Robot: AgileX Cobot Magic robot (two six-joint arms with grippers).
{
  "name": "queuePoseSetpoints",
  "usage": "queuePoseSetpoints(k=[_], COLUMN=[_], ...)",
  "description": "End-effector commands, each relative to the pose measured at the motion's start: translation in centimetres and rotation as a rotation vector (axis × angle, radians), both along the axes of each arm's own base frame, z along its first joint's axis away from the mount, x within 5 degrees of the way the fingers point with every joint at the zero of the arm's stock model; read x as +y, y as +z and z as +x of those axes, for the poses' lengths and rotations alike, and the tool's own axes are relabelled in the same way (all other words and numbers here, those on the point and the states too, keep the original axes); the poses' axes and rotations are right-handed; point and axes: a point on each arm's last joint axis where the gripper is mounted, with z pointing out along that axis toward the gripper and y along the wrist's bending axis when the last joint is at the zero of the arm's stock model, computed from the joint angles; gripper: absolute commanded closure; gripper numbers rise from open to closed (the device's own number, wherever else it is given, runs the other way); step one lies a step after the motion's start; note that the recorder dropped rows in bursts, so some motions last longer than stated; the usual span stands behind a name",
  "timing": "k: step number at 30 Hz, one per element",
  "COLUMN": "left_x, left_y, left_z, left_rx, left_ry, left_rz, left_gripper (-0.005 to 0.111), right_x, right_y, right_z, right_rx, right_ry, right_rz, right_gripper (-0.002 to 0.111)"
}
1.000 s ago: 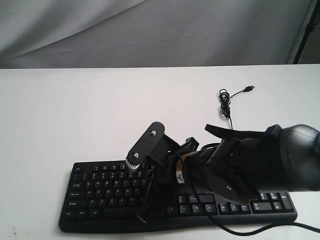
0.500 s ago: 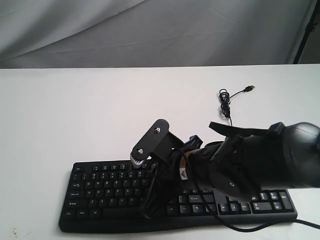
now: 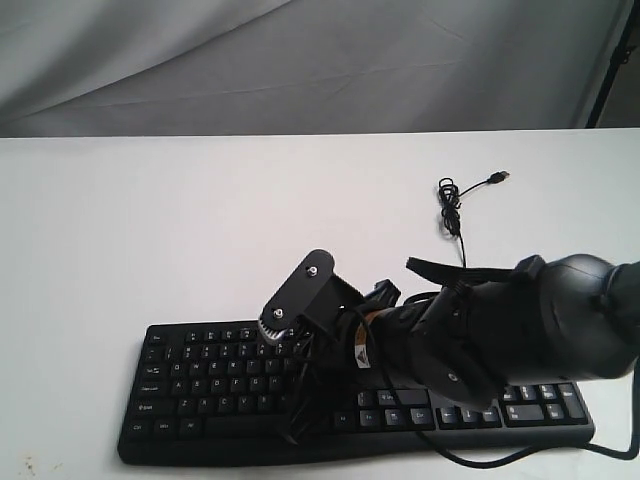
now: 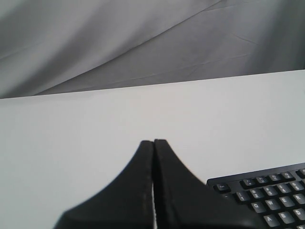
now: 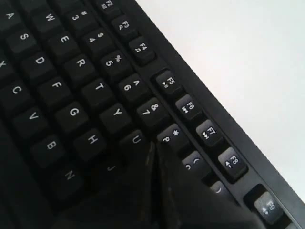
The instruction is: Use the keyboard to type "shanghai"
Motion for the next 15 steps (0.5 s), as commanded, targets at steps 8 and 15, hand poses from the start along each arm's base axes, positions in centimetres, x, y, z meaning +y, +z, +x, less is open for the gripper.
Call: queuePoseSetpoints(k=[8, 15], left_x=[-0.01, -0.01], left_y=[-0.07, -0.07], left_z=[0.00, 0.00], left_rx=[-0.005, -0.005], left_ry=[-0.003, -0.003], left_rz=[0.001, 0.001], left_gripper=[0.107, 0.107], right_x=[-0.05, -0.01], right_y=[-0.18, 0.79], right_z=[0.00, 0.02], right_rx=[-0.008, -0.032], right_ry=[0.003, 0.005], right_rz=[0.007, 0.030], right_gripper=[0.108, 0.108])
